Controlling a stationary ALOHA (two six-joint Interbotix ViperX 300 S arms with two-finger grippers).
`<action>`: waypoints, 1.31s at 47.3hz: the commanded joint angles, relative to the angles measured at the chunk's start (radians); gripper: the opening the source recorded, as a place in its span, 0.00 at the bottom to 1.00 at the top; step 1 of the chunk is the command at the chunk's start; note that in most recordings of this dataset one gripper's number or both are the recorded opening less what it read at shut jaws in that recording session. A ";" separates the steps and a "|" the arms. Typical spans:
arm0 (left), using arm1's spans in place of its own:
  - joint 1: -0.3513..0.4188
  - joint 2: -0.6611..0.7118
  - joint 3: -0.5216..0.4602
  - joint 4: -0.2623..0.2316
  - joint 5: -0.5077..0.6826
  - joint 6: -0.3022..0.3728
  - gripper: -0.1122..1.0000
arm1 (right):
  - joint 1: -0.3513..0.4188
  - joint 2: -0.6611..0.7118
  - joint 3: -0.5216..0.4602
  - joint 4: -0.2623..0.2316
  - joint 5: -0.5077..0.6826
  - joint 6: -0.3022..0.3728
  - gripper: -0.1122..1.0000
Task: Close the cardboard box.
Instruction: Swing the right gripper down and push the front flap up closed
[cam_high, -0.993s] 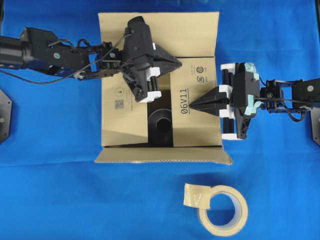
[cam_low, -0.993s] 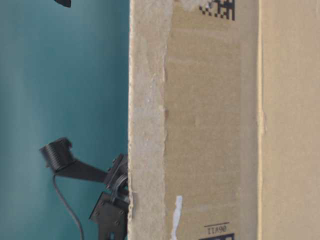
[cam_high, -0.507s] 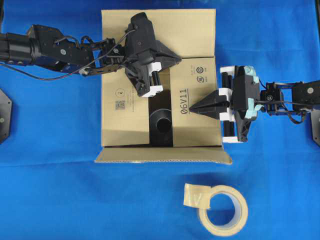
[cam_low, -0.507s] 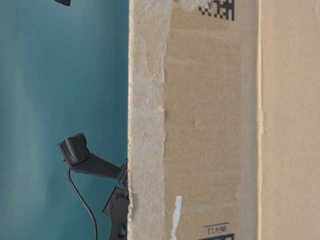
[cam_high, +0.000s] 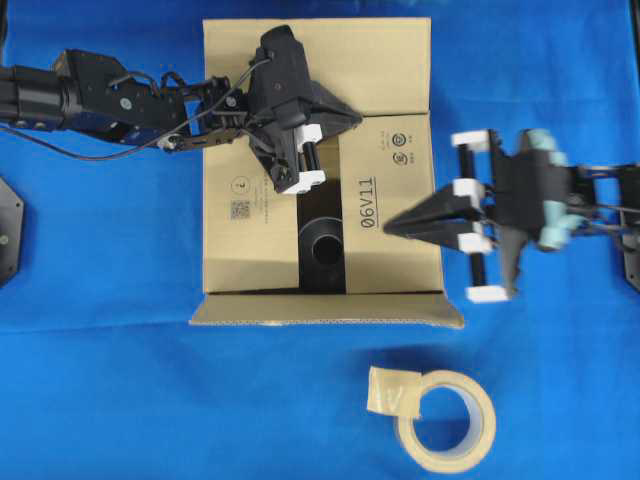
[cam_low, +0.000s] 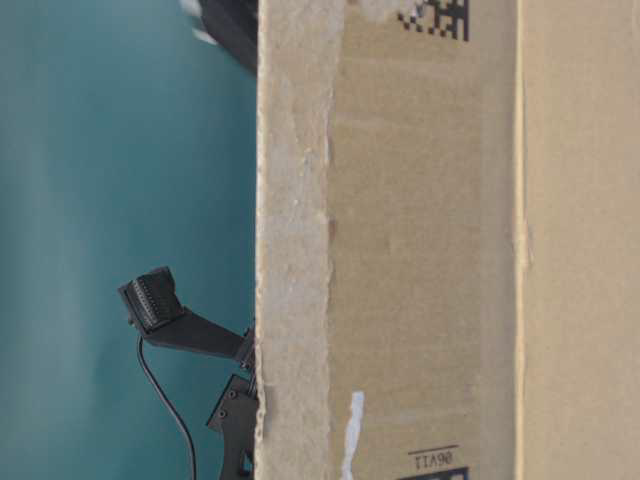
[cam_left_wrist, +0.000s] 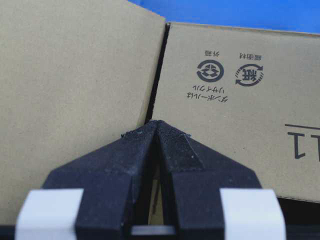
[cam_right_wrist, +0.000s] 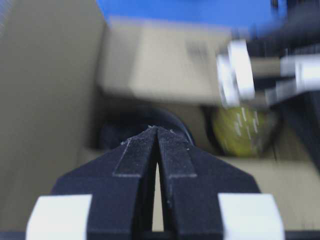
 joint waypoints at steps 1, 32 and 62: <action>0.000 -0.015 -0.003 0.002 -0.005 -0.002 0.10 | 0.049 -0.078 -0.008 0.000 -0.005 0.002 0.11; 0.002 -0.015 0.005 0.000 -0.003 -0.002 0.10 | 0.360 -0.018 0.051 -0.002 -0.064 -0.002 0.11; -0.002 -0.017 0.006 0.000 -0.005 -0.003 0.10 | 0.206 -0.083 0.087 0.000 -0.074 -0.009 0.11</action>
